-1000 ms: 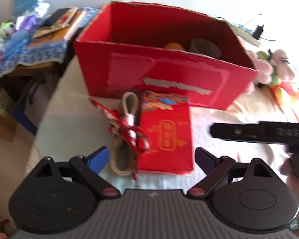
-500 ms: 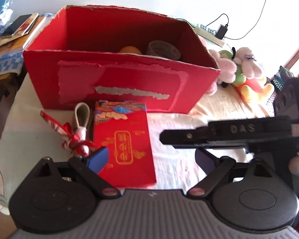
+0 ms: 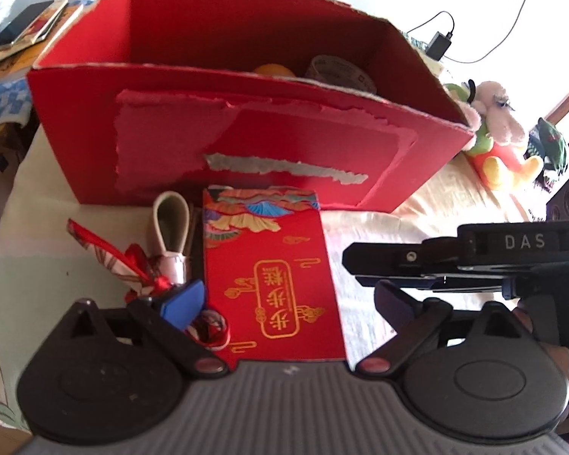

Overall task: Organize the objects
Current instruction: 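Grasp the red printed packet with the right tool, then lift the red packet up off the table with the right tool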

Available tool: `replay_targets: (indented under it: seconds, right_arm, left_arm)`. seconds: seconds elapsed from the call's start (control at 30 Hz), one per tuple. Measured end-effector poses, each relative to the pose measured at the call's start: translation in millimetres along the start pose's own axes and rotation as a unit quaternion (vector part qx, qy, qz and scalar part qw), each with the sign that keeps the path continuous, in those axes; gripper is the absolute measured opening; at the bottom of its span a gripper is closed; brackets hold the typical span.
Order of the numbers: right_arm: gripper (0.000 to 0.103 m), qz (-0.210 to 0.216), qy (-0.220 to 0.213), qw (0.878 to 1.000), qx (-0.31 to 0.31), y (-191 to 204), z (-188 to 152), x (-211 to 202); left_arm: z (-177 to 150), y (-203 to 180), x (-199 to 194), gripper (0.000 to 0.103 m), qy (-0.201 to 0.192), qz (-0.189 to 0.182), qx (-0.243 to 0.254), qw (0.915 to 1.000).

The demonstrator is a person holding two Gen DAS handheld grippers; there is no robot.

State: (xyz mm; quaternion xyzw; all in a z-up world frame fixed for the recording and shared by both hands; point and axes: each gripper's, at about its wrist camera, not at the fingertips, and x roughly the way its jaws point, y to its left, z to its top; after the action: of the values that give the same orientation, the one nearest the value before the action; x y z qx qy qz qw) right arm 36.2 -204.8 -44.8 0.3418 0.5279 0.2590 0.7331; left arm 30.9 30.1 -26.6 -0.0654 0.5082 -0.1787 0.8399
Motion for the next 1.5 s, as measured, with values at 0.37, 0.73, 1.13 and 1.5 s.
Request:
replay_targets:
  seconds: [0.37, 0.73, 1.13, 1.5]
  right_arm:
    - [0.040, -0.013, 0.008, 1.000, 0.022, -5, 2, 7]
    - [0.041, -0.032, -0.020, 0.999, 0.040, -27, -3, -23]
    - [0.041, -0.043, -0.048, 0.996, 0.059, -43, -13, -55]
    - [0.041, -0.050, -0.064, 0.996, 0.045, -44, -22, -66]
  left_arm:
    - [5, -14, 14, 0.099, 0.026, -0.022, 0.030, 0.9990]
    - [10, -49, 30, 0.099, 0.056, -0.028, 0.069, 0.9956]
    - [3, -96, 42, 0.100, 0.085, -0.022, 0.111, 0.9899]
    - [-7, -112, 49, 0.102, 0.102, 0.010, 0.115, 0.9880]
